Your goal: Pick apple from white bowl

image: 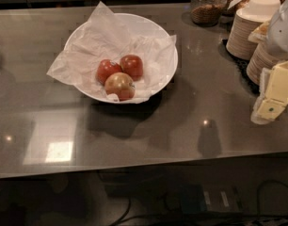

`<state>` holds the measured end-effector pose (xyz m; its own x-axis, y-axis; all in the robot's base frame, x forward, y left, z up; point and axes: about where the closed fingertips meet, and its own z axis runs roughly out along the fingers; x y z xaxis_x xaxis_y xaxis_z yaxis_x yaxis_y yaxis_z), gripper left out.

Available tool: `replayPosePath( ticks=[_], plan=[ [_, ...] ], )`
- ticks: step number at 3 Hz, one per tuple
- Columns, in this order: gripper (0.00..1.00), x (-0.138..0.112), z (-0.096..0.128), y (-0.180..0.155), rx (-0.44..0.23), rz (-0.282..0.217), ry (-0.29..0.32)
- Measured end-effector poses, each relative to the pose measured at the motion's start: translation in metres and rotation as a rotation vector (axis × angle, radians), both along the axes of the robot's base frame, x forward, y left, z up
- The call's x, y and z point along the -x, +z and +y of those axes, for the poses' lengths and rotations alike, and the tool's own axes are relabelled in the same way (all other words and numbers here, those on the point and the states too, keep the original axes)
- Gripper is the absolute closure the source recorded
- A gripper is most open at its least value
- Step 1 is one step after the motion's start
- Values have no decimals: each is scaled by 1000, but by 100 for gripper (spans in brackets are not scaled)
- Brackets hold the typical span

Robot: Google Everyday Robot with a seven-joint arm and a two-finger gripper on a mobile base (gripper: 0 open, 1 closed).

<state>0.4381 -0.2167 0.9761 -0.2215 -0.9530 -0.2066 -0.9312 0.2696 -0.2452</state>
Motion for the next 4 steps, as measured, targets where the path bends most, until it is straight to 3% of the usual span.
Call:
replayPosePath(
  ticks=[2, 3, 4],
  plan=[
    [0, -6, 6, 1, -1, -9, 20],
    [0, -29, 28, -1, -32, -24, 125],
    [0, -56, 53, 2, -98, -70, 265]
  ],
)
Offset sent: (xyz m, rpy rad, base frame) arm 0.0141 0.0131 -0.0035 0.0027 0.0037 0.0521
